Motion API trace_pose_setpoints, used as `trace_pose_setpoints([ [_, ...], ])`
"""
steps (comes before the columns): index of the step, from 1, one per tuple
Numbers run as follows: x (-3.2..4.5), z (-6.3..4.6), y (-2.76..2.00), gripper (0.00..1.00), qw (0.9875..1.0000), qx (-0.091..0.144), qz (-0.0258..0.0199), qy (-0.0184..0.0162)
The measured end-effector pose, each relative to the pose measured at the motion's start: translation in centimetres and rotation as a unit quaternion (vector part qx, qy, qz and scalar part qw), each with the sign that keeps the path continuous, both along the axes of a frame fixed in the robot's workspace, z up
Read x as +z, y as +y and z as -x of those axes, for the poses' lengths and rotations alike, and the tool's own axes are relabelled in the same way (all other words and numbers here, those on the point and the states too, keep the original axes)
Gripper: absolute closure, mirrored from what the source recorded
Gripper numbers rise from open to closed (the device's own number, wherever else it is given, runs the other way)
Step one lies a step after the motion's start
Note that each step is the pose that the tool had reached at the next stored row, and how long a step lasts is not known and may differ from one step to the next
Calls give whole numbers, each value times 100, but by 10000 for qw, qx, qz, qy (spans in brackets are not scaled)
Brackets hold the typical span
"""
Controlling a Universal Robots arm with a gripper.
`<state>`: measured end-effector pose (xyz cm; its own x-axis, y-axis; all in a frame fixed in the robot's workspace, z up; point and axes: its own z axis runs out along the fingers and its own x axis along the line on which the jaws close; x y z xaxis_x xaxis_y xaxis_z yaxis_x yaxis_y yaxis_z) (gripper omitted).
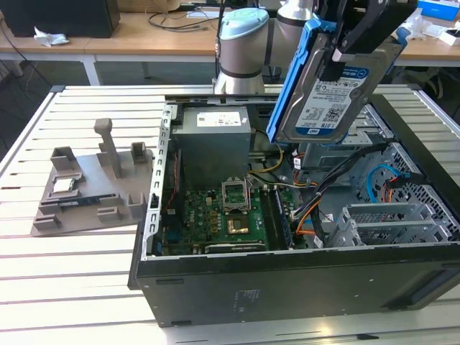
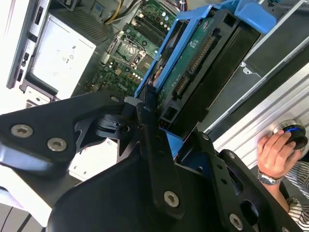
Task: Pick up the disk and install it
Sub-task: 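Pick up the disk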
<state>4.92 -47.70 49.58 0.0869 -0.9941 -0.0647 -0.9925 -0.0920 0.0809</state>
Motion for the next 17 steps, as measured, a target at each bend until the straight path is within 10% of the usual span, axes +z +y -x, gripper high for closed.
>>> trace_pose_setpoints([
  [7, -8, -32, -80, 63, 10000, 0, 2, 0],
  [13, -36, -127, -327, 63, 10000, -1, 7, 0],
  [17, -41, -142, -374, 63, 10000, -1, 8, 0],
])
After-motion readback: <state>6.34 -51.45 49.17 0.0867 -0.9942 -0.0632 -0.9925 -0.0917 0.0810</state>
